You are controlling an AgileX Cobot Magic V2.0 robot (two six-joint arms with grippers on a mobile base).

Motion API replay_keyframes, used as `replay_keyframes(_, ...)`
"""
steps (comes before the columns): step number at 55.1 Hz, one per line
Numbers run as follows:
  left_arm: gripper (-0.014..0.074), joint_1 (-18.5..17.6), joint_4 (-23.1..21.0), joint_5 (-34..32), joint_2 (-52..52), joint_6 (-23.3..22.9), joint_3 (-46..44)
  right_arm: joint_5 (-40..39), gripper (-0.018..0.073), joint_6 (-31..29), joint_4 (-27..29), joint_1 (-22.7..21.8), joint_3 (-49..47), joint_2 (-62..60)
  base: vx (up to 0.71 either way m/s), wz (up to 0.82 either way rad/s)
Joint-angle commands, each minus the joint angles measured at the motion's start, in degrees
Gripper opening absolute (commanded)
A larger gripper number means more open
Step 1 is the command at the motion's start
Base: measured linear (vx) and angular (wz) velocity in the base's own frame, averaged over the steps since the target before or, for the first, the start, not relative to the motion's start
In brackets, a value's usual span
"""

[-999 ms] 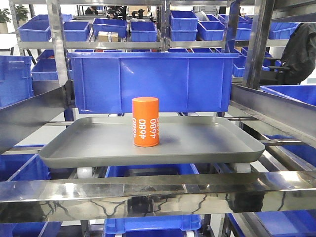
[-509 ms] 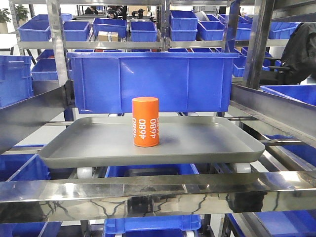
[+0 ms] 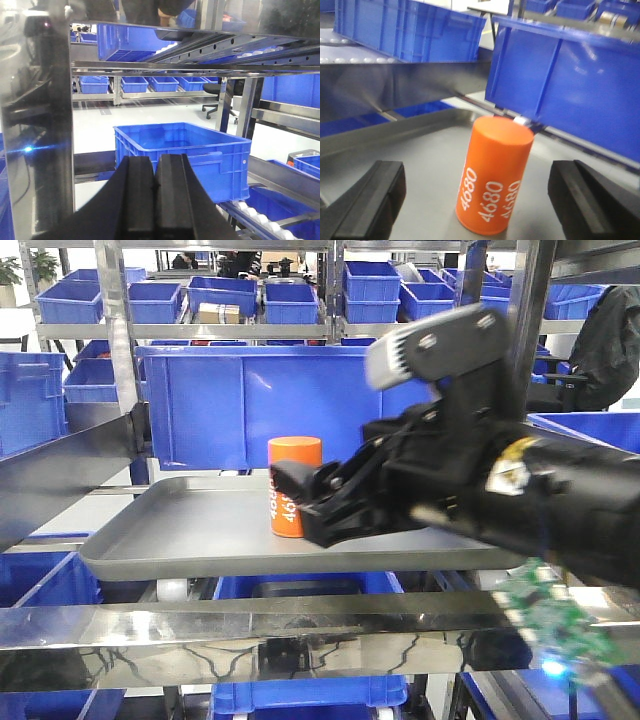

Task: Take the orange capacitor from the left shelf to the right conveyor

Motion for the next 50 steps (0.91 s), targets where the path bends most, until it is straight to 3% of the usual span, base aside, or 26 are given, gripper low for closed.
replay_keyframes(1,-0.0006,-0.4,-0.3,-4.6,-0.3,-0.3,-1.7,-6.0,0.0614,-0.2,2.0,0.0,-2.3,-0.3,0.00,0.00)
replay_keyframes(18,-0.0006,-0.4,-0.3,-4.6,-0.3,-0.3,-1.7,-10.3,0.0608,-0.1,5.6,-0.1,-2.3,3.3,0.00,0.00)
replay_keyframes(39,-0.0006,-0.4,-0.3,-4.6,-0.3,-0.3,-1.7,-18.2,0.0593,-0.1,6.1,-0.1,-2.5,8.8,0.00,0.00)
replay_keyframes(50,-0.0006,-0.4,-0.3,-4.6,-0.3,-0.3,-1.7,-15.7,0.0593,-0.2,6.8,-0.1,-8.7,13.6,0.00,0.00)
